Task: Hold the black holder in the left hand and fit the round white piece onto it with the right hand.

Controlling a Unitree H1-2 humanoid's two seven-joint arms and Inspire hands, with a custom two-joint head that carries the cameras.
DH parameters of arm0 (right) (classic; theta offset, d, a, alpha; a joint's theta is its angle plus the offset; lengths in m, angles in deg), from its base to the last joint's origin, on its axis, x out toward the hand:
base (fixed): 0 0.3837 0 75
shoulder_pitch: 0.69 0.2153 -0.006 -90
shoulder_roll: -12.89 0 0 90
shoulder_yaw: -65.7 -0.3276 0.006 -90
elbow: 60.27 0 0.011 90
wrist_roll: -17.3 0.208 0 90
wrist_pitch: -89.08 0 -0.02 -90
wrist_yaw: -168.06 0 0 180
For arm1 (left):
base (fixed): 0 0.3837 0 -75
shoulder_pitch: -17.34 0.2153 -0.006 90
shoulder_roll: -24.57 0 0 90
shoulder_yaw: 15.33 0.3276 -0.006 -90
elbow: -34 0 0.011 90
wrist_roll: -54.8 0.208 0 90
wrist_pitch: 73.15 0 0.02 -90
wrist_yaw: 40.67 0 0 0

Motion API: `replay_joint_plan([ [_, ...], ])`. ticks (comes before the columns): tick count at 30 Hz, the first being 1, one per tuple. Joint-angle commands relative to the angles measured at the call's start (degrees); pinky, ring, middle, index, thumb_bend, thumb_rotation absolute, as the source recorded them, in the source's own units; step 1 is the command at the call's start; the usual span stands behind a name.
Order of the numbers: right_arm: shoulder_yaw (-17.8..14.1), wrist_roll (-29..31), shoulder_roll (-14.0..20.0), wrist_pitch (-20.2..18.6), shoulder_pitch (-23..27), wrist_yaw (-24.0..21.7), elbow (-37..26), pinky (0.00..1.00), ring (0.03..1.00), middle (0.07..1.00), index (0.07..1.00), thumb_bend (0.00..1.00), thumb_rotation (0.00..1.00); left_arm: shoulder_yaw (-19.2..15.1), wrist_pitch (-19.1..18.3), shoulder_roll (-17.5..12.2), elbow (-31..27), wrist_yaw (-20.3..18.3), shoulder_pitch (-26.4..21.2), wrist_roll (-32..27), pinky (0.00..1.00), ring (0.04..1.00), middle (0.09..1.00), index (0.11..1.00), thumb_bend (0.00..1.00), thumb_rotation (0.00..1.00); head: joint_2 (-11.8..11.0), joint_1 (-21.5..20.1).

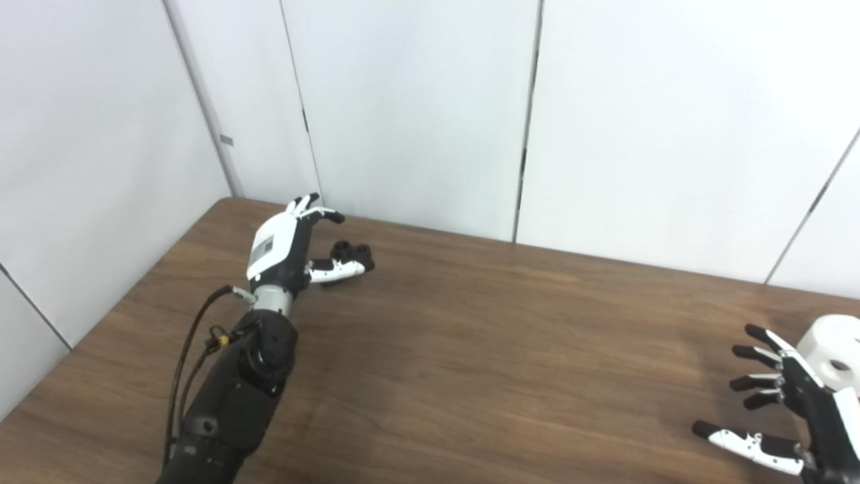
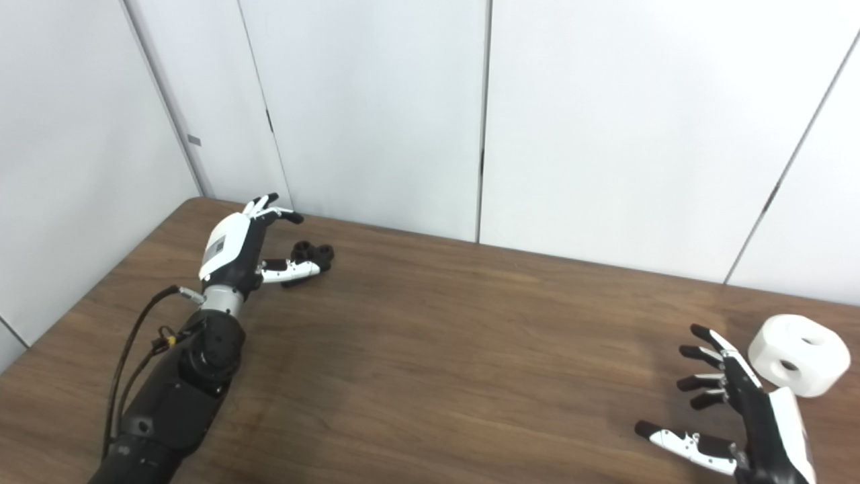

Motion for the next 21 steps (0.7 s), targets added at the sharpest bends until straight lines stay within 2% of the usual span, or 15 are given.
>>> replay_joint_plan([
  [1,-0.4,0.3,1.0,0.8,1.1,0.1,-2.2,0.48,0.597,0.766,0.856,0.72,0.00,0.2,0.0,-2.6,0.1,2.7,-2.9,2.1,1.00,1.000,0.975,0.706,1.00,0.33,0.1,0.1],
  [6,-0.5,0.5,1.1,0.3,0.9,-0.4,-2.6,0.49,0.599,0.770,0.859,0.72,0.00,1.0,-0.7,-2.9,2.3,3.9,-3.5,2.7,1.00,1.000,0.980,0.713,1.00,0.35,0.2,0.0],
  [13,-0.5,0.4,1.3,0.4,0.9,-0.3,-2.6,0.48,0.590,0.765,0.852,0.73,0.00,2.9,-1.7,-3.5,5.2,6.2,-4.3,4.8,0.91,1.000,0.972,0.711,1.00,0.35,0.4,-0.2],
  [17,-0.7,0.7,1.3,-1.2,0.6,-0.8,-3.7,0.48,0.592,0.768,0.855,0.72,0.00,3.3,-1.5,-3.6,7.0,7.2,-4.7,4.9,0.89,1.000,0.964,0.709,1.00,0.33,0.5,-0.3],
  [21,-0.8,0.9,1.4,-1.5,0.5,-1.2,-4.1,0.47,0.591,0.769,0.855,0.72,0.00,3.2,-1.5,-3.5,8.0,7.9,-4.9,4.4,0.90,1.000,0.963,0.708,0.98,0.30,0.6,-0.2],
])
